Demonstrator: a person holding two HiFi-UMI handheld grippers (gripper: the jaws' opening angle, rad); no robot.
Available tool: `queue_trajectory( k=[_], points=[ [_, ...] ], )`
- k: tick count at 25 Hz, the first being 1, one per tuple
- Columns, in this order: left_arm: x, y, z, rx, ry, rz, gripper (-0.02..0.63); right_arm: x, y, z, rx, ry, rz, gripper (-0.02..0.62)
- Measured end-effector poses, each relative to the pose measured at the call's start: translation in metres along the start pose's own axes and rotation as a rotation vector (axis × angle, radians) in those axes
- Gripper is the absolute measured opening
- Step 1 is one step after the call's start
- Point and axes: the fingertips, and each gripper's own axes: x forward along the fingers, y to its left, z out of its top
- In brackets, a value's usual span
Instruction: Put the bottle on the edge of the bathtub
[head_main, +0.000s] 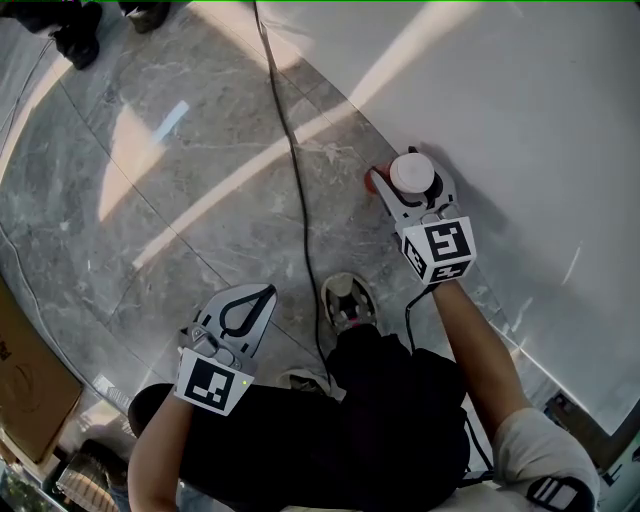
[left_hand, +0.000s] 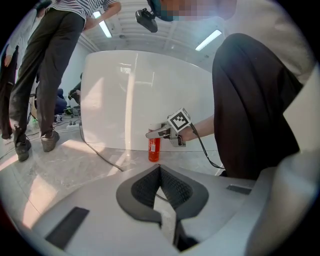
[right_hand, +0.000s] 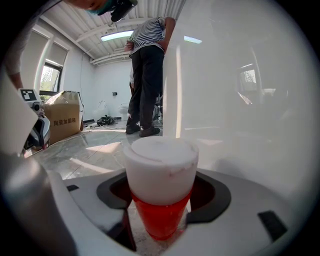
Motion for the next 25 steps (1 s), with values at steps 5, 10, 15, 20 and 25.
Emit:
queue_trajectory(
  k=[5,10,15,20,25],
  points=[
    [-0.0006,0.0006,0.0000,0.003,0.000,0.005,0.011,0.0015,-0.0012,0.0009,-0.004,-0.002,-0.003,0.295],
    [0.0010,0.0011,0.0000,0.003,0.000,0.006,0.011,0.0000,-0.0022,-0.0017,-0.002,-0.007,-0.005,0.295],
    [0.0017,0.0009,-0.0016,0.008,0.001,0.006,0.011,-0.0016,-0.0045,-0.0032,0.018,-0.018,-0.007,0.295],
    [0.0044,0.0021,0.0013,0.012,-0.010,0.003,0.011,-0.0049,-0.0058,-0.0034,0.023,-0.032,-0.004,0.295],
    [0.0071,0.0019,0.0011,0.011,-0.007,-0.006,0.011,-0.0083,-0.0045,-0.0055,0.020,-0.035,-0.002,0.295]
  ],
)
